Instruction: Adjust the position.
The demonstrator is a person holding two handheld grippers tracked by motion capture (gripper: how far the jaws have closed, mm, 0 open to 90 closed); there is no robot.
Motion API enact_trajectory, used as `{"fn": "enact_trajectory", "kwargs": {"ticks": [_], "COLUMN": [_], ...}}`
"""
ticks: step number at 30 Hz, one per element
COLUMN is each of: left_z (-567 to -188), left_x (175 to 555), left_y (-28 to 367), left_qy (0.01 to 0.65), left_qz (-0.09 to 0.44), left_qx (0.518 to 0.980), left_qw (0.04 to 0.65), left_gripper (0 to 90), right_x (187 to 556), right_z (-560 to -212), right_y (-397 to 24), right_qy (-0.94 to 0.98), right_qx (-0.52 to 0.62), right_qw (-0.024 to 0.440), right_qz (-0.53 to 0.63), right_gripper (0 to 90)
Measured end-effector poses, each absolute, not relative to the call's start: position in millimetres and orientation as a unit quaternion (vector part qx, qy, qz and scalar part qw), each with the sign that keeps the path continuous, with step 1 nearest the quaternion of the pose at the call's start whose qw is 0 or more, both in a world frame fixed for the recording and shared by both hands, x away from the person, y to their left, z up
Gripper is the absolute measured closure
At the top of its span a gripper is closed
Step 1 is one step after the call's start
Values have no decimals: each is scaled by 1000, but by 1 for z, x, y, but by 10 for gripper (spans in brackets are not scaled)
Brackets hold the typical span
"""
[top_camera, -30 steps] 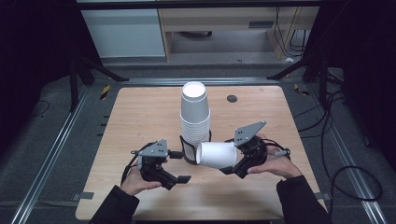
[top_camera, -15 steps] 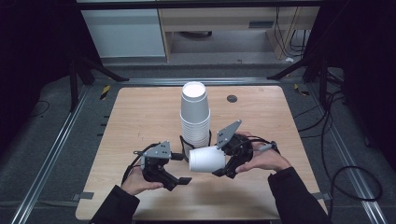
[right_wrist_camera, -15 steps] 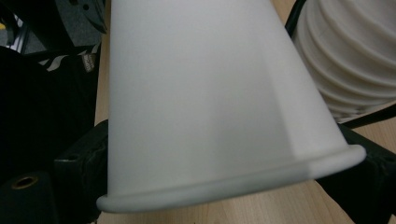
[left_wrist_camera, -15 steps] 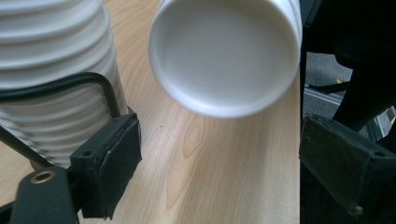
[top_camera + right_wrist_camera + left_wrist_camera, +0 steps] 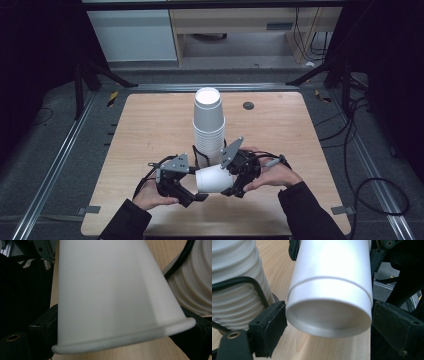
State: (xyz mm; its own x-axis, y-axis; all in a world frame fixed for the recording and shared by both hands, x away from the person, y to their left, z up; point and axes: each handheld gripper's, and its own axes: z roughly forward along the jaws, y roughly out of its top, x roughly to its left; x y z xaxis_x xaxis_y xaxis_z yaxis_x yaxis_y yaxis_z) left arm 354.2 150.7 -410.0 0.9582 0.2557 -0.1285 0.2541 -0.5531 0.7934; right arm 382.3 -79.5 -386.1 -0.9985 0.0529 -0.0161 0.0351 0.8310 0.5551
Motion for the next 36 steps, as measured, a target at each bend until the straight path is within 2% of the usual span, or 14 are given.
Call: {"fn": "enact_trajectory", "kwargs": {"ticks": [36], "left_z": [-417], "left_x": [354], "left_y": [144], "left_qy": [130], "left_qz": [-12], "left_qx": [900], "left_qw": [416], "left_gripper": [217], "right_x": [376], "right_z": [-394], "right_y": [-57], "right_qy": [966], "right_qx": [-1], "right_qw": [13], "right_qz": [257], "right_gripper": [94]}}
